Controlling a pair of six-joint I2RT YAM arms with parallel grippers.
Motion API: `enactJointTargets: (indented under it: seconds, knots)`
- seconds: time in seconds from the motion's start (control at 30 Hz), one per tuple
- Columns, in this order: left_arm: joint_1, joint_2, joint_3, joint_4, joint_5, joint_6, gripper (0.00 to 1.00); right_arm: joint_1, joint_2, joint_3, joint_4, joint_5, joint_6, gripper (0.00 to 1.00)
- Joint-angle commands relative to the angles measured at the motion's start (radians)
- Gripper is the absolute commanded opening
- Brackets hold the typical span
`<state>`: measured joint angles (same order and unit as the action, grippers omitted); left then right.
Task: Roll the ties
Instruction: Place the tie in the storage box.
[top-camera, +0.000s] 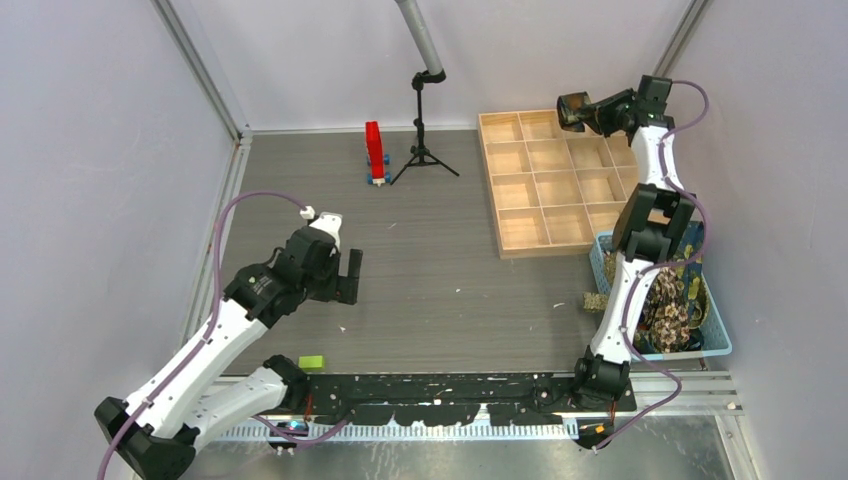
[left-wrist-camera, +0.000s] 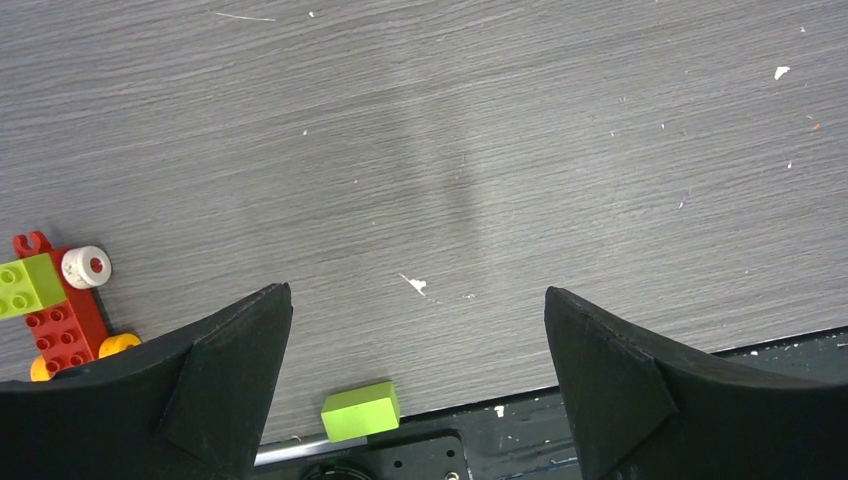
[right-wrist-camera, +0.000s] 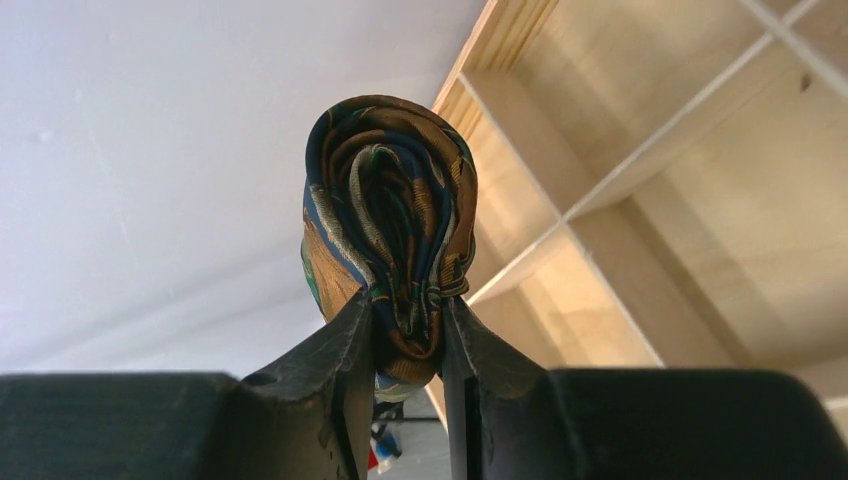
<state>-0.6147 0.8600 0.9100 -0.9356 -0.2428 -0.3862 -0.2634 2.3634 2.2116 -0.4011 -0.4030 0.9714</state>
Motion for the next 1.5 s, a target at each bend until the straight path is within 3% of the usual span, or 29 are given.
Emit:
enactJointTargets:
  seconds: [0.0, 0.33, 0.7, 0.77, 0.93, 1.0, 1.2, 1.47]
  knots:
    - [0.0, 0.011, 0.003, 0.03, 0.01, -0.006, 1.0, -0.003, 0.092, 0.173, -0.062, 0.05, -0.025, 0.0]
    - [0.0, 0.027, 0.001, 0.031, 0.009, -0.005, 1.0, -0.01, 0.331, 0.409, -0.031, 0.129, -0.049, 0.0]
    - [-0.001, 0.051, 0.005, 0.026, 0.001, -0.008, 1.0, -0.016, 0.393, 0.413, 0.044, 0.199, -0.042, 0.01]
    - [-0.001, 0.053, 0.006, 0.026, 0.0, -0.008, 1.0, -0.016, 0.392, 0.402, 0.045, 0.192, -0.044, 0.15]
    - [-0.001, 0.044, 0.004, 0.026, -0.001, -0.007, 1.0, -0.017, 0.363, 0.373, 0.084, 0.134, -0.029, 0.63]
    - [-0.001, 0.04, 0.004, 0.024, -0.002, -0.008, 1.0, -0.016, 0.339, 0.37, 0.108, 0.106, -0.002, 0.77]
    - [-0.001, 0.021, 0.004, 0.024, -0.006, -0.007, 1.0, -0.012, 0.187, 0.328, 0.116, 0.11, 0.014, 0.81]
    - [0.0, 0.001, 0.01, 0.014, -0.037, -0.017, 1.0, 0.025, -0.121, 0.143, 0.125, 0.11, 0.004, 0.82]
